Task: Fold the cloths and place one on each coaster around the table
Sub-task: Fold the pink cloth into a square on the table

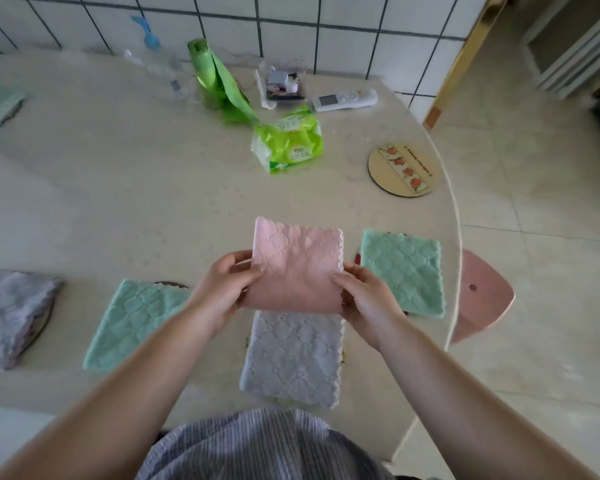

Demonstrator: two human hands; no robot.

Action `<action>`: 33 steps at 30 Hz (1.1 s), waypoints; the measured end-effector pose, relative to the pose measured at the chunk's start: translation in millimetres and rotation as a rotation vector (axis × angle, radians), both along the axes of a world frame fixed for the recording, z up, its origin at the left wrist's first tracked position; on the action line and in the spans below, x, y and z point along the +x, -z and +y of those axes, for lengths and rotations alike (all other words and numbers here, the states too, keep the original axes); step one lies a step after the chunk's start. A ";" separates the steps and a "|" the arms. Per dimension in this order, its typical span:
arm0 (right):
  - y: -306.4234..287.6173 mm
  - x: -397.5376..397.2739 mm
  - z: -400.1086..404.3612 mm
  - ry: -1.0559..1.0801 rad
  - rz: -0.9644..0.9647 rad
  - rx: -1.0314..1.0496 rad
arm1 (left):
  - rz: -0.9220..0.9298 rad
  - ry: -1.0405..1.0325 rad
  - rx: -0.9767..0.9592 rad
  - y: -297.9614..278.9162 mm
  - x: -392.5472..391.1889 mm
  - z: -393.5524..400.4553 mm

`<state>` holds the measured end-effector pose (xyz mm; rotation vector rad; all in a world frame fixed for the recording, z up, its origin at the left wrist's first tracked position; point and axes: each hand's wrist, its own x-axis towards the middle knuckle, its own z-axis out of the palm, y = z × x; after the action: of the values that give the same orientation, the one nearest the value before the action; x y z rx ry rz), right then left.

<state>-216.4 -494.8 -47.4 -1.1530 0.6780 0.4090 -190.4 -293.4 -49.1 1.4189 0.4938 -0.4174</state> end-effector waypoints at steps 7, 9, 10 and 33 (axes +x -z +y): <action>-3.6 -50.2 -101.8 -0.088 -0.118 -0.305 | 0.012 -0.036 0.013 0.0 -66.8 -95.3; -4.5 -58.7 -120.4 -0.168 -0.166 -0.407 | 0.003 -0.052 0.039 2.0 -72.0 -113.3; -5.6 -61.1 -127.8 -0.211 -0.185 -0.442 | -0.002 -0.048 0.062 3.1 -72.1 -120.3; -0.2 140.2 -238.2 -0.567 -0.477 -0.736 | -0.179 -0.018 0.302 14.1 133.6 -244.7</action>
<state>-76.2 -733.0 -47.2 -2.0739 0.0448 0.3388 -56.8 -538.1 -63.2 1.7245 0.4359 -0.2032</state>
